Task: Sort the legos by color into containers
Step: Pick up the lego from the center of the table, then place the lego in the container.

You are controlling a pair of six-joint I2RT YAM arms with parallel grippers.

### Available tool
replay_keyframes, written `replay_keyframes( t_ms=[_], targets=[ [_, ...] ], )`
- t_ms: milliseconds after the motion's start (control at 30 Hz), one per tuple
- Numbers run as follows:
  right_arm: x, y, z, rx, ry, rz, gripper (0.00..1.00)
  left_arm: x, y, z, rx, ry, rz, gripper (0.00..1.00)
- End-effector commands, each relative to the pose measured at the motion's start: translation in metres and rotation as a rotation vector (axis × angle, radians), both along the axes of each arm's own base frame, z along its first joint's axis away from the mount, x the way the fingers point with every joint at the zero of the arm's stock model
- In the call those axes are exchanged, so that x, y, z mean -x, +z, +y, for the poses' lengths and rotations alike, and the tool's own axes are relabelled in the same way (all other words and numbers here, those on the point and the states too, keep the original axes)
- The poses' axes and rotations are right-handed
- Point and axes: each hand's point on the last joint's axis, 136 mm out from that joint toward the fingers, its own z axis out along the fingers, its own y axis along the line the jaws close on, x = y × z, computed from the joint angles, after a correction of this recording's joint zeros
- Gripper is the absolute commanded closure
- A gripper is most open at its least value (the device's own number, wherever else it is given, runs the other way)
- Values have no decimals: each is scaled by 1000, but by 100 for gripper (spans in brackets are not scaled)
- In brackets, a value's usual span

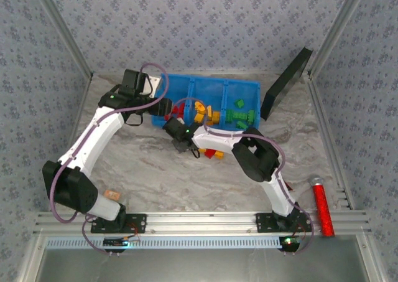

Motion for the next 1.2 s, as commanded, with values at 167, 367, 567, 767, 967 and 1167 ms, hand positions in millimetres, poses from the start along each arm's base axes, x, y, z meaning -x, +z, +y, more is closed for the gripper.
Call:
replay_keyframes(
  t_ms=[167,367,567,767,967,1167],
  targets=[
    [2,-7,0,18,3,21,75,8,10,9,-12,12,-19,27],
    [12,27,-2,-28,26,1,82,21,-6,14,-31,10,25,27],
    [35,84,-23,-108,35,-16,83,40,-16,9,-41,-11,44,26],
    [53,129,-87,-93,-43,-67,82,58,-23,-4,-110,-56,36,23],
    [36,156,-160,-79,-180,-146,81,84,-32,-28,-113,-126,67,22],
    [-22,166,-212,-175,-328,-196,81,121,-43,-72,-125,-216,87,22]
  ],
)
